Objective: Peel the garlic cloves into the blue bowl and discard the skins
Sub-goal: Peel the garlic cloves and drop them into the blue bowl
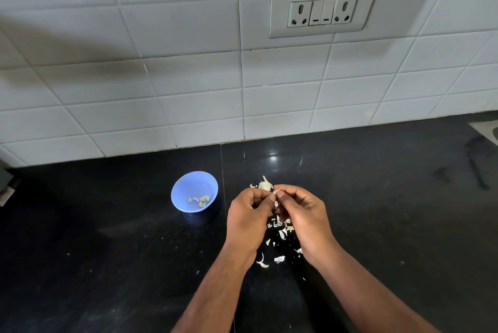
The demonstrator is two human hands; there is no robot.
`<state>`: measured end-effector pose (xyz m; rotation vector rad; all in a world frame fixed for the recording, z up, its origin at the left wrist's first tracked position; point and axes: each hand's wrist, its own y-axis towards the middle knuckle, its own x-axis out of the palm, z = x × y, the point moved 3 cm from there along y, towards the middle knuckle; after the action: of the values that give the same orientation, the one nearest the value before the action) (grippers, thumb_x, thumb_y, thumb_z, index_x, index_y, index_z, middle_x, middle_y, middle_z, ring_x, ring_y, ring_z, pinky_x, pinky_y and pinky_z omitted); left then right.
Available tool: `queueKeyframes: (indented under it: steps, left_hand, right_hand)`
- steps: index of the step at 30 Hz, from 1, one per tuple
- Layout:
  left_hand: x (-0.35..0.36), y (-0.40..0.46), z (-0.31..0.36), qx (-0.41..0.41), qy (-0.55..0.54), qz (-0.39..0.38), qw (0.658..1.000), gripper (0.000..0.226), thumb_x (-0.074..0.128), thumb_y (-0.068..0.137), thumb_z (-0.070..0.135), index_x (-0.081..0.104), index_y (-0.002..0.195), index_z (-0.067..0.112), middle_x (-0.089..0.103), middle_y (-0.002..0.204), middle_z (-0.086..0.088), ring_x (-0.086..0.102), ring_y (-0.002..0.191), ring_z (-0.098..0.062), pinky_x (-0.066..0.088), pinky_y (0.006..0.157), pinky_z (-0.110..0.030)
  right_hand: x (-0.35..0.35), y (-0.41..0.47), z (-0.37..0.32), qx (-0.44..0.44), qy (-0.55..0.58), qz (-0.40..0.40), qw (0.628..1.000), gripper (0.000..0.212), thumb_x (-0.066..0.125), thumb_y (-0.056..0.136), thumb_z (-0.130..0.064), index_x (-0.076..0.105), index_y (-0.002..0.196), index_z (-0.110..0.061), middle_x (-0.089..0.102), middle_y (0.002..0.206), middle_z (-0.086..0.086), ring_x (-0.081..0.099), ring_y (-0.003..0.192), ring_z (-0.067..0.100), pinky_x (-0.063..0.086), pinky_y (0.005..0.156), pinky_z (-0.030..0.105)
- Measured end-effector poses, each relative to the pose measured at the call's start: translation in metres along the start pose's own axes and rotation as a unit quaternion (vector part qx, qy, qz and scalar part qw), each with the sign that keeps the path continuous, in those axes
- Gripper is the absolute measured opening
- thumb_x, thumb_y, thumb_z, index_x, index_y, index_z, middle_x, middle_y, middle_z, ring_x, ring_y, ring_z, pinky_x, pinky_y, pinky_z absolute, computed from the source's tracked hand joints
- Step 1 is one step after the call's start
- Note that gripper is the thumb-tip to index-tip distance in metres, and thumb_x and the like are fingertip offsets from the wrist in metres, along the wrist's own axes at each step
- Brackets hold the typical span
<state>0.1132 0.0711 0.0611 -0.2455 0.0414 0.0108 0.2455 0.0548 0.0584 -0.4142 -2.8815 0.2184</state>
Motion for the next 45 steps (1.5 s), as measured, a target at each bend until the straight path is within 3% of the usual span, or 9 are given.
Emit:
queueKeyframes:
  steps: [3,7,13,17,25,33,39,45]
  left_hand:
    - [0.000,0.002,-0.001,0.002,0.012,0.025,1.000,0.009,0.077,0.097,0.028,0.075,0.090,0.022,0.077,0.083,0.006,0.070,0.077,-0.005,0.056,0.069,-0.027]
    - [0.001,0.003,-0.001,0.008,0.024,0.027,0.999,0.012,0.078,0.096,0.030,0.074,0.088,0.023,0.077,0.081,0.006,0.071,0.079,-0.008,0.057,0.072,-0.031]
    - [0.000,0.003,-0.003,0.006,0.018,0.014,1.000,0.009,0.074,0.099,0.026,0.074,0.091,0.022,0.078,0.088,0.006,0.073,0.087,-0.008,0.054,0.075,-0.027]
    - [-0.001,0.001,-0.004,-0.001,-0.003,0.010,1.000,0.008,0.073,0.100,0.023,0.074,0.094,0.019,0.077,0.083,0.006,0.071,0.080,-0.002,0.050,0.068,-0.017]
    - [-0.003,-0.002,-0.003,-0.010,-0.052,0.025,0.998,0.004,0.075,0.098,0.017,0.075,0.096,0.013,0.080,0.090,0.001,0.072,0.076,-0.001,0.050,0.059,-0.012]
    - [-0.002,0.000,-0.001,-0.020,-0.046,0.000,0.999,0.007,0.072,0.100,0.018,0.075,0.097,0.013,0.080,0.089,0.000,0.073,0.078,-0.004,0.053,0.064,-0.018]
    - [0.000,0.003,-0.006,-0.017,-0.010,0.013,1.000,0.012,0.074,0.099,0.030,0.073,0.095,0.019,0.079,0.090,0.002,0.075,0.085,-0.011,0.056,0.071,-0.024]
    - [0.005,0.004,0.001,-0.048,-0.097,0.007,0.994,0.018,0.065,0.102,0.013,0.070,0.095,-0.003,0.066,0.073,-0.007,0.063,0.067,-0.012,0.055,0.060,-0.024]
  right_hand:
    - [0.002,0.000,-0.002,0.004,-0.007,-0.005,1.000,0.011,0.073,0.096,-0.011,0.082,0.102,-0.013,0.076,0.084,0.008,0.066,0.071,0.010,0.056,0.068,0.021]
    - [0.002,0.002,-0.003,0.008,-0.016,0.005,1.000,0.015,0.072,0.098,-0.016,0.081,0.090,-0.009,0.070,0.084,0.026,0.061,0.068,0.017,0.054,0.064,0.027]
    - [0.001,0.005,-0.003,0.024,-0.012,-0.010,1.000,0.023,0.070,0.099,-0.022,0.079,0.088,-0.003,0.071,0.079,0.015,0.061,0.066,0.017,0.051,0.059,0.026]
    - [0.002,0.004,-0.002,0.030,-0.001,-0.018,0.999,0.028,0.070,0.099,-0.022,0.075,0.092,0.004,0.073,0.079,0.011,0.062,0.067,0.016,0.049,0.057,0.026]
    - [0.006,0.005,0.004,0.058,0.036,-0.031,0.997,0.021,0.070,0.098,-0.022,0.079,0.090,-0.005,0.072,0.083,0.010,0.060,0.069,0.016,0.049,0.061,0.029]
    - [0.010,0.008,0.007,0.100,0.090,-0.023,0.991,0.019,0.069,0.099,-0.022,0.077,0.093,-0.006,0.068,0.074,0.004,0.058,0.061,0.012,0.046,0.055,0.024]
    - [0.014,0.010,0.008,0.083,0.034,0.025,0.996,0.024,0.068,0.101,-0.023,0.073,0.085,-0.007,0.061,0.065,0.005,0.054,0.057,0.013,0.047,0.054,0.027]
    - [0.022,0.008,0.009,0.079,0.019,0.033,0.996,0.030,0.067,0.102,-0.025,0.070,0.089,0.002,0.059,0.063,0.009,0.056,0.057,0.018,0.052,0.055,0.033]
